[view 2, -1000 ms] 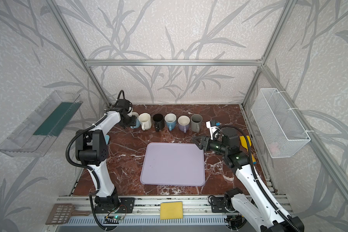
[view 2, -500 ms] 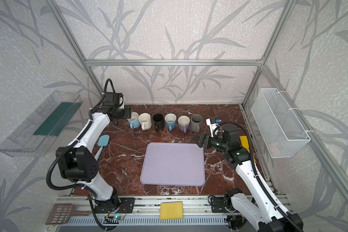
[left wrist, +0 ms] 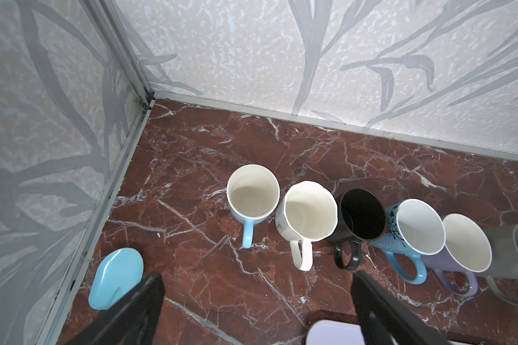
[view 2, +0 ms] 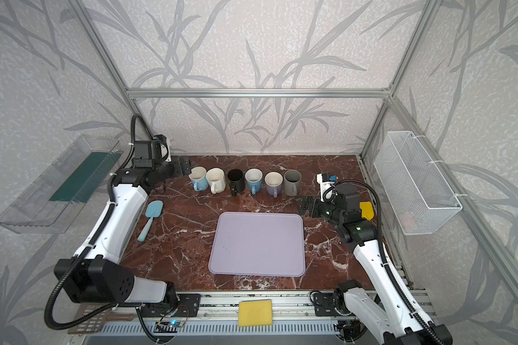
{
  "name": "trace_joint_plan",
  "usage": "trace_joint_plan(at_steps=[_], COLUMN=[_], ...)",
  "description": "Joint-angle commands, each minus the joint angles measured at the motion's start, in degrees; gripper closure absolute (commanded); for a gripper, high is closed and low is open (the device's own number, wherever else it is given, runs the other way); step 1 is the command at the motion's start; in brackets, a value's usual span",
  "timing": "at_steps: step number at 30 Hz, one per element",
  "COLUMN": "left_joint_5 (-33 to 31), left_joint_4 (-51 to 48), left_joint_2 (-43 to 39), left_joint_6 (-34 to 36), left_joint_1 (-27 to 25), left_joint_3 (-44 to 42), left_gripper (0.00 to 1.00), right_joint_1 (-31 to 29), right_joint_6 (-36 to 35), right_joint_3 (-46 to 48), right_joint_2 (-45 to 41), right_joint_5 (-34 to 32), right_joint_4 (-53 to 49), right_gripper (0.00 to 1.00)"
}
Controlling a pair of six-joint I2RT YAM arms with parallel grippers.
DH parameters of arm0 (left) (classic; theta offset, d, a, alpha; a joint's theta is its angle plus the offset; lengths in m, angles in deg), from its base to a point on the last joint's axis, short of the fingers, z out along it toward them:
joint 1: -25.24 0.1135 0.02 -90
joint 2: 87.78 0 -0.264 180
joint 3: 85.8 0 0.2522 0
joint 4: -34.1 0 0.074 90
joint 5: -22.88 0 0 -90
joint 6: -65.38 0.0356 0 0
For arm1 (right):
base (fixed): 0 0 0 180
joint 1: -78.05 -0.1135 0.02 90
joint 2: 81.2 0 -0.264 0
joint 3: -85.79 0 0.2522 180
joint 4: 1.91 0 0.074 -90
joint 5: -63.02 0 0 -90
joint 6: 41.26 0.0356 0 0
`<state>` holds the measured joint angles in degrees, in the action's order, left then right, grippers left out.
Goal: Turn the mug right side up
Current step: 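Open the left gripper and raise it off the mug while the right gripper retracts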
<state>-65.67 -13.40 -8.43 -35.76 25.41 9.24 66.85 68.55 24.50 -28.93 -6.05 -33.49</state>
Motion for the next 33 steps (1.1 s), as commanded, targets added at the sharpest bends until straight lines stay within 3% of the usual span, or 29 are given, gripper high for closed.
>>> trace_joint_plan(at_steps=[1, 6, 8, 11, 15, 20, 26, 31, 32, 33], left_joint_5=[-3.84, -7.93, -11.81, -12.63, -18.05, -19.74, -18.48, -14.87, -14.75, -14.58], left_joint_4=[7.96, 20.36, 24.17, 38.27, 53.03, 59.50, 77.31, 87.45, 90.45, 94.24], left_joint_2=[-4.06, -8.83, -9.69, -10.80, -11.03, -6.76, -0.89, 3.53, 5.82, 8.59], left_joint_6=[-4.07, -4.12, -4.33, -0.86, 2.09, 3.01, 5.88, 5.61, 5.42, 6.06], left_joint_1=[0.28, 0.28, 0.34, 0.36, 0.29, 0.80, 0.96, 1.77, 1.83, 1.78], left_joint_3=[-7.43, -20.00, -25.01, -35.93, -47.81, -52.01, -59.97, -62.98, -63.22, -63.58], left_gripper=[0.01, 0.01, 0.01, 0.01, 0.01, 0.01, 0.01, 0.01, 0.01, 0.01], right_joint_1=[0.52, 2.70, 4.33, 8.38, 11.22, 11.53, 12.92, 14.85, 14.94, 14.98], right_joint_6=[-3.83, -6.44, -6.44, -6.44, -6.44, -6.44, -6.44, -6.44, -17.95, -17.92], right_joint_3=[-0.01, 3.70, 7.63, 13.56, 21.93, 29.59, 28.47, 29.20, 29.29, 29.69], right_joint_2=[-1.67, -1.74, -1.66, -0.16, 1.90, 4.67, 9.88, 14.69, 16.15, 18.09], right_joint_5=[-12.12, -20.34, -19.13, -15.12, -16.21, -20.29, -22.54, -19.22, -18.65, -17.82], right_joint_4=[0.85, 6.34, 12.91, 21.89, 34.33, 48.60, 47.42, 52.44, 53.94, 56.44], right_gripper=[0.01, 0.01, 0.01, 0.01, 0.01, 0.01, 0.01, 0.01, 0.01, 0.01])
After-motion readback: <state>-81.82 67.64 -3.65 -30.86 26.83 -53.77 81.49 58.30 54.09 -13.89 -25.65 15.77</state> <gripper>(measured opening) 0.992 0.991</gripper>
